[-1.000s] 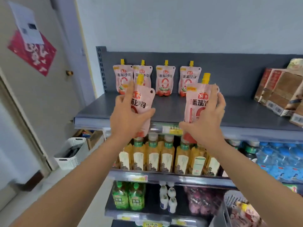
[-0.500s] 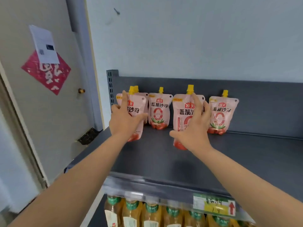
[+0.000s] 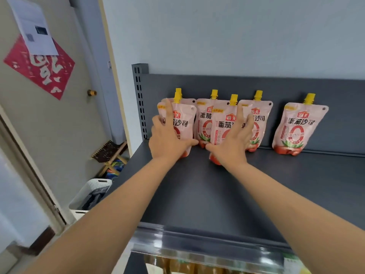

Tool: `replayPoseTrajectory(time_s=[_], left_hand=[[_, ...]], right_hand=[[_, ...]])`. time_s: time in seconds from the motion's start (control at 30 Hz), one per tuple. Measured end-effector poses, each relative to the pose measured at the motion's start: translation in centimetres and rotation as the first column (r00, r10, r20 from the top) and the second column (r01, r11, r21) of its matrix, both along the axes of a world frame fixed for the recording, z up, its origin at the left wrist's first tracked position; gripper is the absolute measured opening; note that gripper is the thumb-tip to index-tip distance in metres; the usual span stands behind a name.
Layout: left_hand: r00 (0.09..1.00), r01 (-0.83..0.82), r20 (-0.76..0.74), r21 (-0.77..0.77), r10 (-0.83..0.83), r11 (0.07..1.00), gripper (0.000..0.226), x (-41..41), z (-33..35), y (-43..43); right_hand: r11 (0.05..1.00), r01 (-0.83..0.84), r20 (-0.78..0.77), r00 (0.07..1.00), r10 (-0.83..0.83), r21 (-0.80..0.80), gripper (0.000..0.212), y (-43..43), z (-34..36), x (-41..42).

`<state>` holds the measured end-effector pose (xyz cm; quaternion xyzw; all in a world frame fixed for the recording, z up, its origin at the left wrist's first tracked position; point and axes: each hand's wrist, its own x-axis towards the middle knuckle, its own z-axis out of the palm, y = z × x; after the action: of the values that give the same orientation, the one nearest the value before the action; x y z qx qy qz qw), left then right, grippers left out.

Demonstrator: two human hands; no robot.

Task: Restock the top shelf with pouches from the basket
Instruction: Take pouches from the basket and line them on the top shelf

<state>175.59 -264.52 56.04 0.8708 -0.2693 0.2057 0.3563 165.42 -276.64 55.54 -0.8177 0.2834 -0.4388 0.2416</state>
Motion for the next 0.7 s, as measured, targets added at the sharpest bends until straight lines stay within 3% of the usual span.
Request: replayPoseTrajectory(time_s=[0.1,0.37,0.57,0.7], left_hand=[[0.998,0.060,0.022,0.176,-0.065,0.983,0.146,0.3,-0.7,0.7],[0.996,0.088,0.014,0.183,-0.092,0.979,0.139,0.8,-0.7,1.0],[0.986,0.001,0.161,0.263,-0.045,0.965,0.145,1.6,-0.7,2.2],[0.972,-0.018,0.231,0.277,-0.049,0.961,0.139,1.7,-0.2,3.7]], right_hand=[[1.000,0.026,0.029,0.999,-0.026,0.000,0.128,0.1,-0.2,1.3],[0.998,-0.018,0.059,0.998,0.021,-0.057,0.115,1.7,-0.9,3.5],[0.990,0.000,-0.083,0.996,-0.012,-0.142,0.117,1.4,-1.4,2.5],[0.994,0.000,-0.122,0.992,-0.013,-0.111,0.116,1.9,-1.2,0.8]])
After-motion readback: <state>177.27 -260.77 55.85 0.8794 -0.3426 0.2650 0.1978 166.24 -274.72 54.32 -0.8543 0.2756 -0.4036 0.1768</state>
